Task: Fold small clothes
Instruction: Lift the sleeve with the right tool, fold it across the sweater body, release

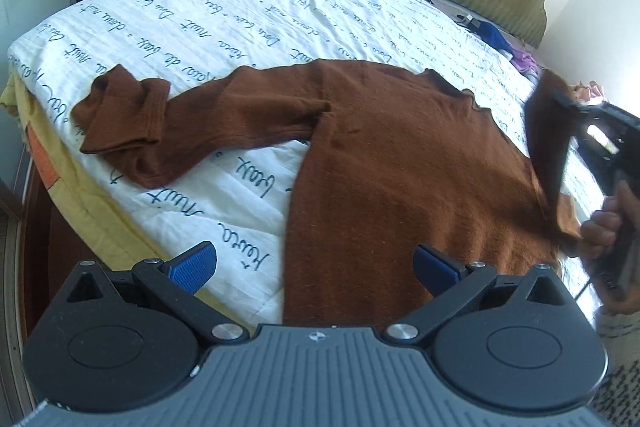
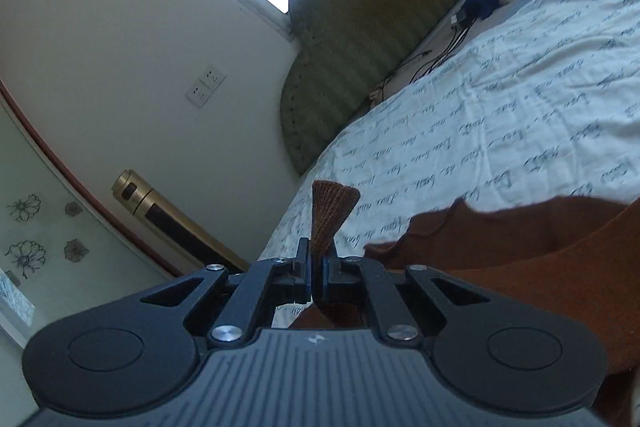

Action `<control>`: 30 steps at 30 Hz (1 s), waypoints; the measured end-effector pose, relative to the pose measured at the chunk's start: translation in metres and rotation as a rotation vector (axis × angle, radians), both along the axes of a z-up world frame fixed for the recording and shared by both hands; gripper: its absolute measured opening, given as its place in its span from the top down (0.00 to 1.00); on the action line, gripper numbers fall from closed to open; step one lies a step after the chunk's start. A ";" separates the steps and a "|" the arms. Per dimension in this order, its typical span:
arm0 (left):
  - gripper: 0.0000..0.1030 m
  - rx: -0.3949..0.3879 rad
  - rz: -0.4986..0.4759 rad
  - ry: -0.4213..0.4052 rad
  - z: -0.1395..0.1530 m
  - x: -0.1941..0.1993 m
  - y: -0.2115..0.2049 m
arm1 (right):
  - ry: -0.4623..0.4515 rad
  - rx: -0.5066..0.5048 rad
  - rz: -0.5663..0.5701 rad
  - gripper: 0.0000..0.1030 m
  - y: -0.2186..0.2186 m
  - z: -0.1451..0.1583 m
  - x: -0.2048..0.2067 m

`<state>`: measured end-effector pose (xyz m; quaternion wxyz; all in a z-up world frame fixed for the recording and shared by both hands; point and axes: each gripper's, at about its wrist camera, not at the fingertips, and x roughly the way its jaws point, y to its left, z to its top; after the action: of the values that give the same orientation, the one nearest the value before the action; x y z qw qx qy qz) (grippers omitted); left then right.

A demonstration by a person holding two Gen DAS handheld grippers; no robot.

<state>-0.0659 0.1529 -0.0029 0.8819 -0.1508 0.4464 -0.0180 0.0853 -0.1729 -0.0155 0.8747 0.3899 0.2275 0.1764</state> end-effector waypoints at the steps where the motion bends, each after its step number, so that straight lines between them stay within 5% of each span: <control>1: 0.00 -0.001 0.004 0.001 0.000 -0.001 0.002 | 0.013 -0.004 0.018 0.96 0.013 -0.006 0.002; 16: 0.00 0.007 0.034 0.004 0.000 -0.007 0.014 | 0.093 -0.018 0.182 0.96 0.115 -0.042 0.025; 24: 0.00 0.010 0.034 0.009 0.000 -0.005 0.013 | 0.132 -0.166 0.316 0.93 0.171 -0.063 0.029; 25: 0.00 0.012 0.033 0.011 0.000 -0.005 0.012 | 0.158 -0.186 0.336 0.89 0.177 -0.068 0.030; 27: 0.00 0.017 0.033 0.015 -0.001 -0.005 0.012 | 0.181 -0.200 0.363 0.43 0.184 -0.074 0.026; 29: 0.00 0.018 0.037 0.010 0.000 -0.005 0.013 | 0.133 -0.198 0.382 0.17 0.183 -0.069 0.011; 30: 0.00 0.018 0.039 0.006 0.000 -0.005 0.013 | 0.120 -0.209 0.372 0.17 0.180 -0.063 0.004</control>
<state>-0.0708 0.1658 -0.0030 0.8820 -0.1518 0.4460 0.0038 0.0892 0.0072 -0.0785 0.8476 0.2581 0.3645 0.2866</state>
